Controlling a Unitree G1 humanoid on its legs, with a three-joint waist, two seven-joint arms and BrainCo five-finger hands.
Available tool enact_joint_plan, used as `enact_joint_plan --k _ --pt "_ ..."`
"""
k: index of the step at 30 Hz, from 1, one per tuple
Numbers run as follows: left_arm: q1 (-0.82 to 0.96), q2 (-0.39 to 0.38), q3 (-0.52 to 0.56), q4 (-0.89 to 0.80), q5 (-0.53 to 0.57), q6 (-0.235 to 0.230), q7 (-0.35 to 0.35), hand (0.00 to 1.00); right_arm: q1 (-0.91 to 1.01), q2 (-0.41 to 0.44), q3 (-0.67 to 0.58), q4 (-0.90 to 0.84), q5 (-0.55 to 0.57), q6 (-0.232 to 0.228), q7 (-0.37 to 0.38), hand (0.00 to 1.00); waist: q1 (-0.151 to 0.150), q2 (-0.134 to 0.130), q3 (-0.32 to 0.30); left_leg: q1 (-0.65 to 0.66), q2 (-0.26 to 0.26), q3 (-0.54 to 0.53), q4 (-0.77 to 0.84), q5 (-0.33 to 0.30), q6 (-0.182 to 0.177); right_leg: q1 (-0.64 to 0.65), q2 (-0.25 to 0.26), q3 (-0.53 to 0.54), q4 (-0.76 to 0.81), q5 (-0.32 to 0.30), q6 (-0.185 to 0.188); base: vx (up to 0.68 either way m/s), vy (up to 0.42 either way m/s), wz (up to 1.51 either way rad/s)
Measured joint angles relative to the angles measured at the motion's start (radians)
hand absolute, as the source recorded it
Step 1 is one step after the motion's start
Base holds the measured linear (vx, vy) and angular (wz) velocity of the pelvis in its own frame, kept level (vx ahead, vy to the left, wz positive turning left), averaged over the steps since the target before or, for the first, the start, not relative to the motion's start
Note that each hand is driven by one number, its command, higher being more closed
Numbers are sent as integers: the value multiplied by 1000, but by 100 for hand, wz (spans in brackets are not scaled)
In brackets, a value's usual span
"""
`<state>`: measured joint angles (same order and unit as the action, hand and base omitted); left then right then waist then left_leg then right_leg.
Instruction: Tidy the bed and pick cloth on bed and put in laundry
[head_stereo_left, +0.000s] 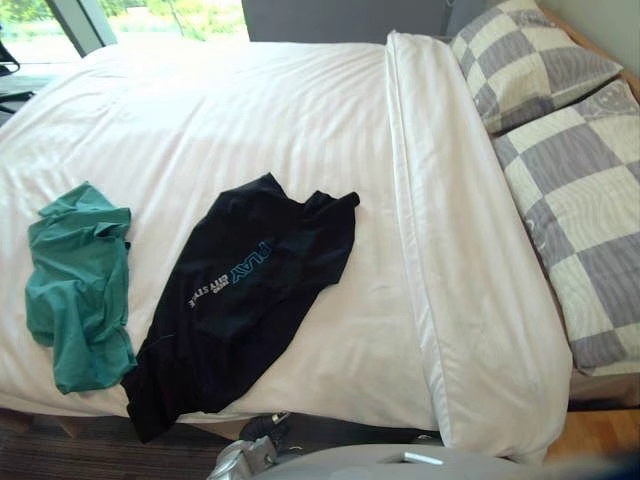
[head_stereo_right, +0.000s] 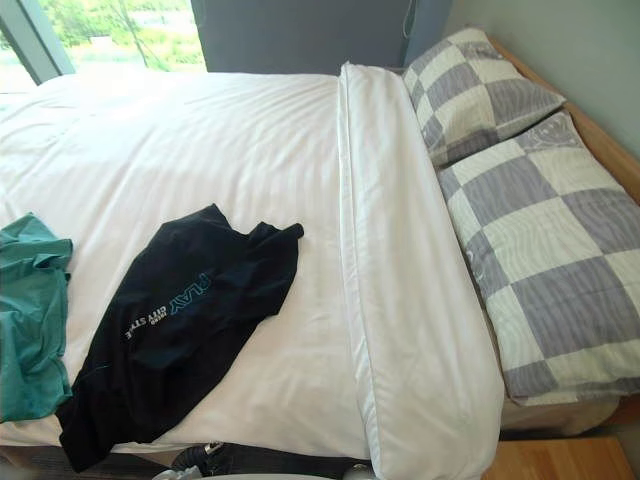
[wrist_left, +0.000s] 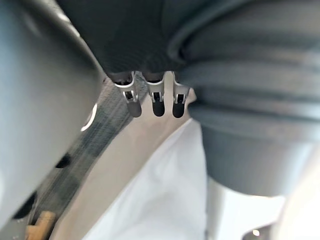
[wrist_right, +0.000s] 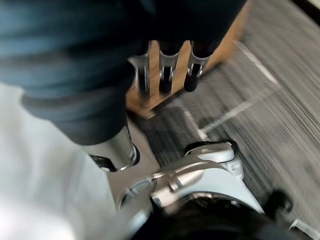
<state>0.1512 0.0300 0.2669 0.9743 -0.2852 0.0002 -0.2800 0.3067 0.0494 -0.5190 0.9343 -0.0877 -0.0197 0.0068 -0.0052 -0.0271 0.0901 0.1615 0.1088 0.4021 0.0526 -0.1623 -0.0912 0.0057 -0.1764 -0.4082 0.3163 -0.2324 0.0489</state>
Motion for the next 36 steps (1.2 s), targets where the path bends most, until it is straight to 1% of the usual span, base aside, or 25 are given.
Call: enact_joint_plan --k 1,2,5,10,11,13,14,15,16,17,18,19,20,21,22,24,25,26,27,28,29,31,32,33,36 --pt "0 2 -12 2 0 -2 2 0 -3 -3 5 4 -9 0 7 0 -1 -4 1 3 -2 -2 -10 7 0 2 0 -4 -4 0 0 -27 -53 15" --pt "-2 10 -38 0 -1 -7 4 0 -21 -13 17 22 -18 3 27 0 -1 5 3 15 -7 -4 -32 26 0 14 2 -11 -23 1 -1 -61 -51 13" --pt "-1 16 -65 0 -1 -10 28 0 -42 -38 21 55 -16 32 50 0 -1 9 15 47 -6 -8 -48 38 2 68 22 -15 -85 29 -5 -63 -13 4" --pt "-2 16 -69 -12 -3 -14 60 0 -47 -71 61 66 -11 69 58 0 -3 15 50 2 9 -42 138 -27 14 143 20 -22 -144 56 8 -115 19 11" --pt "-3 16 -69 -13 -5 -19 70 0 -48 -81 61 67 9 83 57 0 -2 9 57 -15 13 -57 178 -32 16 143 12 -24 -142 58 13 -156 25 9" --pt "-5 21 -69 -13 -2 -26 75 0 -55 -94 58 75 30 96 54 0 -7 23 66 -23 11 -57 190 -33 17 142 3 -26 -140 60 16 -162 47 8" --pt "-5 21 -69 -13 0 -27 78 0 -56 -97 57 77 30 99 54 0 -8 18 70 -24 10 -57 189 -33 22 141 2 -26 -139 61 17 -139 53 3" --pt "-6 19 -69 -10 1 -28 84 0 -58 -107 53 82 30 102 54 0 -12 31 77 -23 10 -60 174 -42 41 141 2 -26 -137 68 15 -128 61 3" --pt "-6 21 -68 -9 0 -28 84 0 -59 -109 44 82 28 107 57 0 -20 31 83 -23 8 -61 176 -48 58 141 -2 -24 -134 73 18 -120 71 0" --pt "-5 26 -65 -9 0 -29 83 0 -59 -107 26 82 27 111 59 0 -23 27 87 -30 4 -60 199 -50 55 141 -10 -13 -135 75 21 -96 71 -2" --pt "-5 30 -61 -8 0 -30 83 0 -59 -106 17 83 27 112 60 0 -24 25 90 -40 4 -62 229 -61 54 138 -19 -8 -134 75 22 -151 93 -23" --pt "0 41 -59 -10 -3 -34 80 0 -59 -113 11 85 26 113 62 0 -32 26 93 -93 27 -74 372 -112 90 116 -41 19 -120 74 28 -168 135 -53" --pt "7 53 -59 -8 -3 -43 78 0 -64 -127 12 90 24 111 67 0 -35 27 95 -126 58 -114 475 -141 96 99 -58 63 -114 82 44 -163 175 -68" --pt "11 57 -59 -6 -3 -47 76 0 -69 -130 12 95 24 110 69 0 -36 27 95 -132 67 -135 497 -143 96 90 -66 84 -114 88 54 -75 271 -110" --pt "13 65 -62 11 -3 -56 65 0 -80 -148 13 116 19 107 69 0 -39 31 95 -127 82 -197 507 -142 92 63 -86 148 -116 107 88 -43 396 -115" --pt "12 52 -70 52 -11 -69 55 0 -77 -184 13 128 -57 72 65 0 -60 74 95 -106 113 -255 429 -122 66 15 -104 206 -118 146 143 -43 469 -90" --pt "11 49 -75 60 -11 -67 54 0 -76 -190 12 129 -72 64 61 0 -68 90 93 -107 120 -258 403 -117 61 5 -107 208 -120 155 155 -81 555 -30" --pt "-7 57 -104 78 -13 -61 37 0 -74 -182 0 139 -105 41 44 0 -80 95 97 -104 96 -248 376 -201 -15 -16 -133 230 -140 197 178 -74 534 -47" --pt "-11 74 -108 73 -27 -59 23 0 -78 -151 8 156 -123 31 38 0 -75 83 101 -106 67 -191 388 -211 8 -26 -164 244 -165 251 122 -79 604 -64" --pt "-7 82 -107 73 -33 -58 23 0 -82 -138 18 158 -134 28 39 0 -65 79 99 -106 66 -167 388 -213 13 -40 -168 237 -160 279 79 -21 379 -119" --pt "1 102 -107 71 -54 -53 23 0 -86 -103 78 168 -175 6 51 0 -42 74 96 -103 69 -103 363 -207 34 -79 -167 128 -98 284 -24 7 245 -94" --pt "-5 103 -108 68 -83 -46 22 0 -91 -115 122 171 -216 -14 59 0 -43 70 95 -101 63 -81 314 -178 49 -73 -139 69 -55 267 0 38 224 -60" --pt "-12 106 -110 68 -98 -33 20 0 -104 -122 177 173 -240 -29 56 0 -44 64 91 -96 49 -75 246 -131 58 -57 -79 66 -26 227 38 75 245 -19" --pt "-35 110 -116 67 -98 -24 20 0 -108 -134 217 173 -252 -41 55 0 -45 57 92 -90 23 -78 187 -88 69 -39 -32 74 -29 171 49 77 229 -4" --pt "-60 93 -162 63 -98 -2 26 0 -105 -151 281 172 -255 -73 55 0 -44 39 102 -64 -22 -117 132 -40 87 17 4 138 -40 93 28 10 59 26"
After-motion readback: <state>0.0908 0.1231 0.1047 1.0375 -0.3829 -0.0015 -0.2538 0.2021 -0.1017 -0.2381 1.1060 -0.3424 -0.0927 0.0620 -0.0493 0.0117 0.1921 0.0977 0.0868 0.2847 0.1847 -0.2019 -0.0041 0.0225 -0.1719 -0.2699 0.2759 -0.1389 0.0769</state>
